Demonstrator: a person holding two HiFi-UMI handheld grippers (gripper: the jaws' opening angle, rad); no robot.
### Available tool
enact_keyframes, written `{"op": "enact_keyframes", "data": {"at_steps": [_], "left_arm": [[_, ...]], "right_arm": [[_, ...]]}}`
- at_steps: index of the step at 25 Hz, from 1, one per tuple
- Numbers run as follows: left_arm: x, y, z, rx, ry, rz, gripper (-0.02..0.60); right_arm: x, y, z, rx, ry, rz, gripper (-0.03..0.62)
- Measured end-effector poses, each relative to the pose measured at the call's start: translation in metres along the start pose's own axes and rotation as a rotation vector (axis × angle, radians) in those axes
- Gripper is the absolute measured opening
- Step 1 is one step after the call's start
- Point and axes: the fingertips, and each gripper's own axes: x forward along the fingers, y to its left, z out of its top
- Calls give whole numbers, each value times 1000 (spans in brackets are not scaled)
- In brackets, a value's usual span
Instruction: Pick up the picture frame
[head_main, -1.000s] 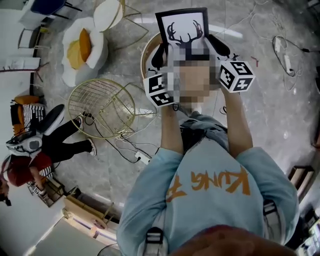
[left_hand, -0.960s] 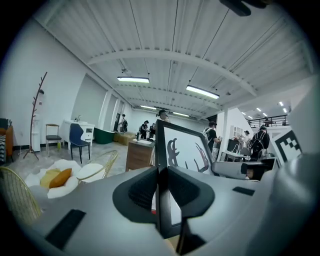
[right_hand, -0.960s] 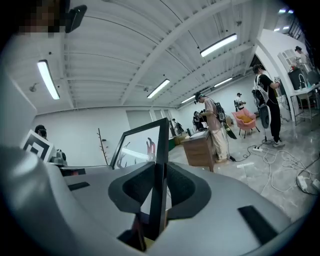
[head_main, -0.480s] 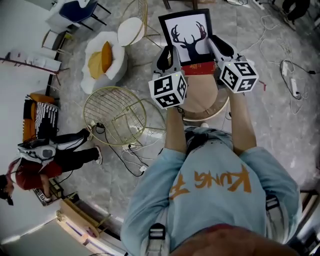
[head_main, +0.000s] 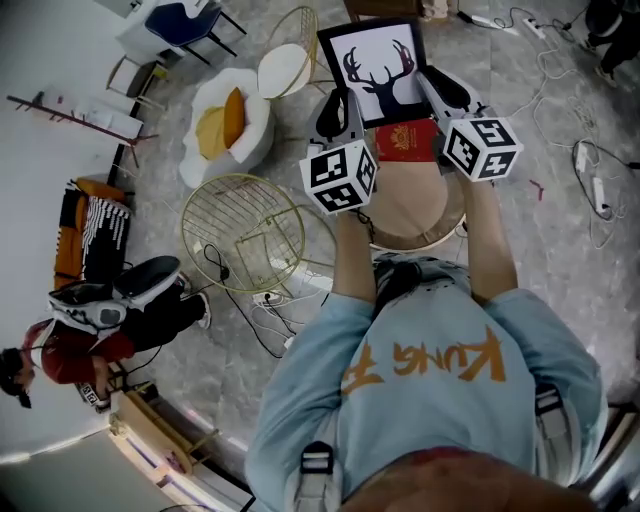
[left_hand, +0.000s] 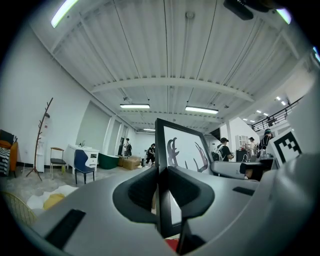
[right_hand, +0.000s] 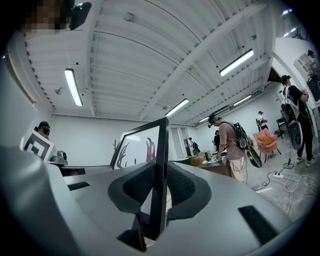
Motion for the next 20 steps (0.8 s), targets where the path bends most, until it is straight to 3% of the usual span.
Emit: {"op": "enact_keyframes", "data": {"at_steps": [20], "left_arm": [[3, -3, 3, 5, -6, -61, 81]], "right_arm": [[-5, 0, 6, -29, -11, -40, 71]]}}
